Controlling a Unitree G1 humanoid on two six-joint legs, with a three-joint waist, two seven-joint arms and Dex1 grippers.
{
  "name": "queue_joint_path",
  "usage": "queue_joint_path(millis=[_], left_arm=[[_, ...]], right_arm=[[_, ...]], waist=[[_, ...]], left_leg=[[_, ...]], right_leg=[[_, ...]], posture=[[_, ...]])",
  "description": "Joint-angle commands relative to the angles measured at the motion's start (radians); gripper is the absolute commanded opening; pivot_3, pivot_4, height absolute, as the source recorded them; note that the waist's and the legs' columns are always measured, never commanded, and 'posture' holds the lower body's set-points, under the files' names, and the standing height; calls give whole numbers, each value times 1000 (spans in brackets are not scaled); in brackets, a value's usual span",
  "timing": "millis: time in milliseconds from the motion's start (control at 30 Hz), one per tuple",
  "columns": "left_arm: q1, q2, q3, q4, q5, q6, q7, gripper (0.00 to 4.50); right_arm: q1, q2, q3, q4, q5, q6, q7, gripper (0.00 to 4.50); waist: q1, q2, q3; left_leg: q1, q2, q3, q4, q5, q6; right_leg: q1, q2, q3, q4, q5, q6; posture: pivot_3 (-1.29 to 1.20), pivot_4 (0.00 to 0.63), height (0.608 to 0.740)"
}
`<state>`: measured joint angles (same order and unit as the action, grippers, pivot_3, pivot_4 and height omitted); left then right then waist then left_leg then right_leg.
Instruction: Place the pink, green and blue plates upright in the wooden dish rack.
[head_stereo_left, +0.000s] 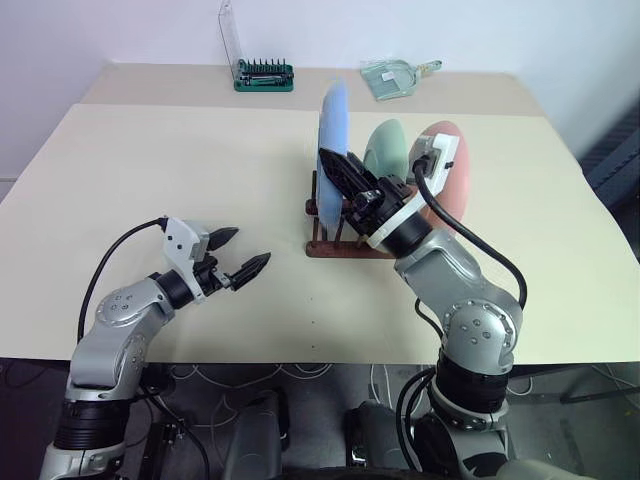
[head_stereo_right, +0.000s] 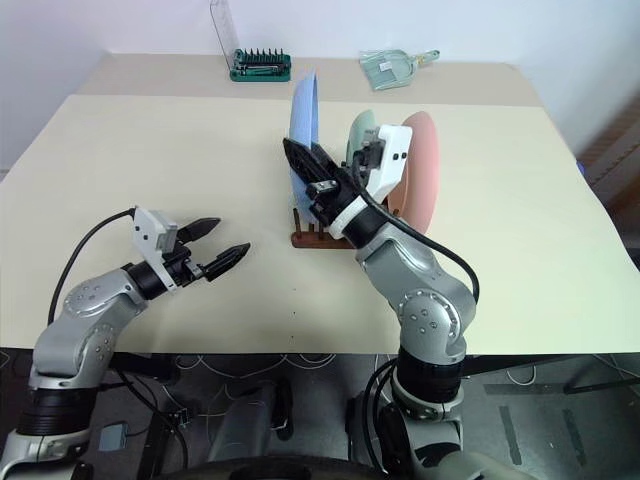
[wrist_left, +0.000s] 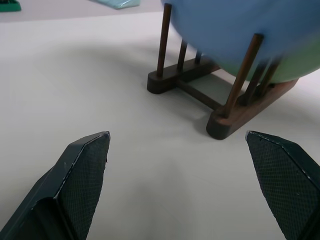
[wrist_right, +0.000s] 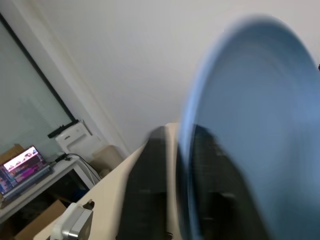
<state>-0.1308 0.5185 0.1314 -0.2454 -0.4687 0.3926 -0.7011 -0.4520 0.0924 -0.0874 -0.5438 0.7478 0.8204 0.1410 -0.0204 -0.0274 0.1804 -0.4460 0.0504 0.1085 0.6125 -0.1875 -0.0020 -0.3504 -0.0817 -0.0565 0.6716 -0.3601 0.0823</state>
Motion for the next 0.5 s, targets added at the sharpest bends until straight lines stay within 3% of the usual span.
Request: queue_joint_path(millis=[33, 133, 300, 500], left_arm=[[-11, -3, -3, -44, -10, 11, 11, 4500], [-13, -8, -7, -54, -10, 22, 18, 4500], [-16, -18, -12, -63, -12, 33, 24, 4500], [-19, -25, -17, -62, -11, 33, 30, 4500]], right_arm=[[-11, -12, 4, -21, 22, -30, -6, 2893], [-14, -33, 12, -24, 12, -38, -11, 4417], [-37, -112, 43, -36, -46, -66, 5, 4417], [-94, -292, 113, -87, -148, -125, 106, 4417]], waist=[[-1, 0, 0], [0, 0, 0], [0, 0, 0], [1, 0, 0]], left_leg=[[0, 0, 0, 0, 0, 0], [0, 0, 0, 0, 0, 0], [0, 0, 0, 0, 0, 0], [0, 0, 0, 0, 0, 0]], right_leg=[[0, 0, 0, 0, 0, 0], [0, 0, 0, 0, 0, 0], [0, 0, 0, 0, 0, 0], [0, 0, 0, 0, 0, 0]], posture=[[0, 150, 732], [0, 150, 732], [0, 150, 732], [0, 150, 732]])
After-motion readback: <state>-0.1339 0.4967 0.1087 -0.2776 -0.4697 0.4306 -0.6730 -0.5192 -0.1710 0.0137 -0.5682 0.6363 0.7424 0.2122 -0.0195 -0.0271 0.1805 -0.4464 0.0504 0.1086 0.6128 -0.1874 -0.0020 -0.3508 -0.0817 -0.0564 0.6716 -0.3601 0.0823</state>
